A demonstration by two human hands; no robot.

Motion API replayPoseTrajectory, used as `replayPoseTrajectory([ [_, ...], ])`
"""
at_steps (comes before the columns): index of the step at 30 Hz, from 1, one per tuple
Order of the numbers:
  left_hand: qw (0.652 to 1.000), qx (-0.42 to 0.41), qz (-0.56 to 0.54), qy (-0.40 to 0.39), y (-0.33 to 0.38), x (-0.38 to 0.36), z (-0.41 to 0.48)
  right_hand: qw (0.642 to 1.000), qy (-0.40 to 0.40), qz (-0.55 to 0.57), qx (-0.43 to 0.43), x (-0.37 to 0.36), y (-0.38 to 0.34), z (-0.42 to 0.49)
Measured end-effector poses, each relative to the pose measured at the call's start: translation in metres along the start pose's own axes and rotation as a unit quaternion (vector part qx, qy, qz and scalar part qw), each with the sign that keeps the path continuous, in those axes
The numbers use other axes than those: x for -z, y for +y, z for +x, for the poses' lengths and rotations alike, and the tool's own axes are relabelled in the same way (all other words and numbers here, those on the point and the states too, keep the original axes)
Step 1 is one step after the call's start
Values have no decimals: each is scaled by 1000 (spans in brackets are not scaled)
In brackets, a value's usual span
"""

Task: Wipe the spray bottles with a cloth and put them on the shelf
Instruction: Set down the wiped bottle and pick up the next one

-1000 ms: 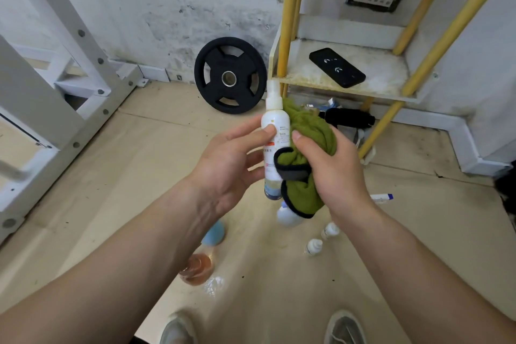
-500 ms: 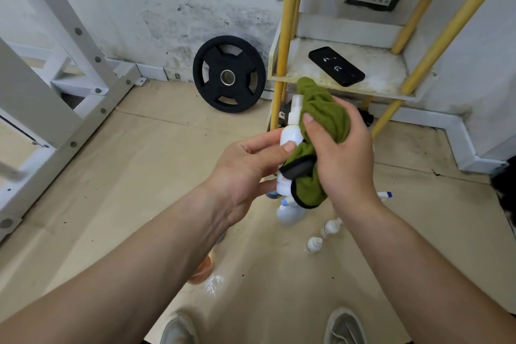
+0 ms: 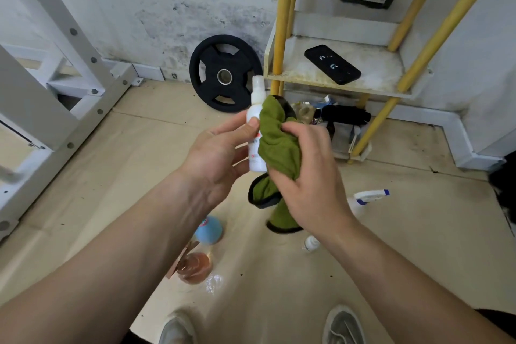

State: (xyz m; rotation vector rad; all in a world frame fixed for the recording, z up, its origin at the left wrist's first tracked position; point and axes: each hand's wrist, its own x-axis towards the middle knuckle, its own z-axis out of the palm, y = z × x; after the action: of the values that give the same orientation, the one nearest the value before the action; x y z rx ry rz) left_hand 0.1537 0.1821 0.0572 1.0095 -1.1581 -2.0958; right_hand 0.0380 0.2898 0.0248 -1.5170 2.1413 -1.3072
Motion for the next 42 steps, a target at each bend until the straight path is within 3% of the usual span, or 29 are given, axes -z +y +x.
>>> replayPoseTrajectory([
  [6, 998, 22, 34, -42, -12, -8, -5, 991, 75, 92, -59, 10, 3, 16],
  [11, 996, 22, 60, -65, -17, -13, -8, 953, 124, 230, -155, 18, 8, 29],
  [18, 995, 5, 89, -32, -15, -10, -4, 995, 93, 36, -13, 9, 7, 13],
  [22, 987, -67, 148, -18, -23, -12, -3, 992, 91, 62, -57, 15, 8, 22],
  [25, 971, -116, 207, -22, -26, -13, -3, 969, 82, 187, -139, 19, 6, 30],
  [30, 945, -160, 286, -12, -27, -12, -1, 883, 33, 392, -255, 25, 4, 32],
  [35, 959, -135, 247, -31, -19, -7, 1, 843, -12, 469, -265, 29, 4, 31],
  [39, 970, -95, 209, -78, -10, -3, 1, 826, -53, 498, -257, 38, 5, 34],
  [42, 969, -97, 212, -81, -10, -3, 1, 832, -30, 490, -260, 34, 5, 33],
])
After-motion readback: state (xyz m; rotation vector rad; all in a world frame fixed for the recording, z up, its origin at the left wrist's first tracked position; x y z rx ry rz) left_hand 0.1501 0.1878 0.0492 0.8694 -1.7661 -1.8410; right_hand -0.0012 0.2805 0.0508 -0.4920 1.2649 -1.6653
